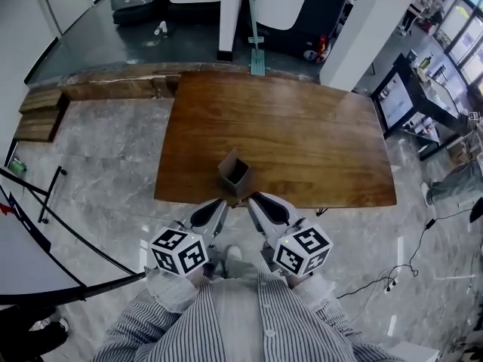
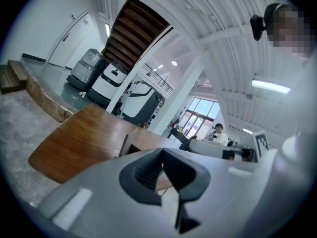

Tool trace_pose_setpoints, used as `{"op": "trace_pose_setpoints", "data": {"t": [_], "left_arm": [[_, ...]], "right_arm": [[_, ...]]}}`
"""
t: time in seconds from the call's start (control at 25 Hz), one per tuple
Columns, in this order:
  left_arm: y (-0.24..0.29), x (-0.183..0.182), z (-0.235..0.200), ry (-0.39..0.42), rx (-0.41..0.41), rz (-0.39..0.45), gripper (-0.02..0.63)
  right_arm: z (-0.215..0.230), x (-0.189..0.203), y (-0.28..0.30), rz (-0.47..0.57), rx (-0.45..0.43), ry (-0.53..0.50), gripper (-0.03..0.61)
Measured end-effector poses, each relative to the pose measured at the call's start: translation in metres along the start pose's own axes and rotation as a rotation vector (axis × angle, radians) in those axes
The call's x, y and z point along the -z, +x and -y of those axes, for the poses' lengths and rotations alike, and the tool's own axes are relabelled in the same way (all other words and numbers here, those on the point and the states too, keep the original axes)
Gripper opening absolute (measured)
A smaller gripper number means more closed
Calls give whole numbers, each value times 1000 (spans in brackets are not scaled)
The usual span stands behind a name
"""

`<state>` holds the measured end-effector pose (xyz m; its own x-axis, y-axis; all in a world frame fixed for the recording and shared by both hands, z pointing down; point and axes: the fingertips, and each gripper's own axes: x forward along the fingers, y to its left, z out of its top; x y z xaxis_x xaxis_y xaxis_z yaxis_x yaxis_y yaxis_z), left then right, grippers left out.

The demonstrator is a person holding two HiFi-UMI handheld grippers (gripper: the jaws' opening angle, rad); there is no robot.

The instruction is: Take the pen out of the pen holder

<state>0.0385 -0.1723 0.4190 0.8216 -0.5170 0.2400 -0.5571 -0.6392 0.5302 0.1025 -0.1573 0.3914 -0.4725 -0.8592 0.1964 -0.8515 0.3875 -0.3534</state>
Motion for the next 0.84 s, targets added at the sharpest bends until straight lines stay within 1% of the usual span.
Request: {"op": "trace_pose_setpoints", "data": {"t": [0.2, 0.36, 0.56, 0.84], "left_arm": [[0, 4, 3, 19, 1, -20, 8], [0, 7, 4, 17, 7, -30, 8], [0, 9, 6, 62, -5, -56, 8], [-2, 15, 8, 71, -5, -79, 8]], "right_arm": [[-1, 1, -3, 3, 9, 7, 58], [0, 4, -5, -7, 26, -6, 58], [-1, 4, -7, -14, 28, -3, 58], [-4, 10, -9, -37, 24, -3, 58]]}}
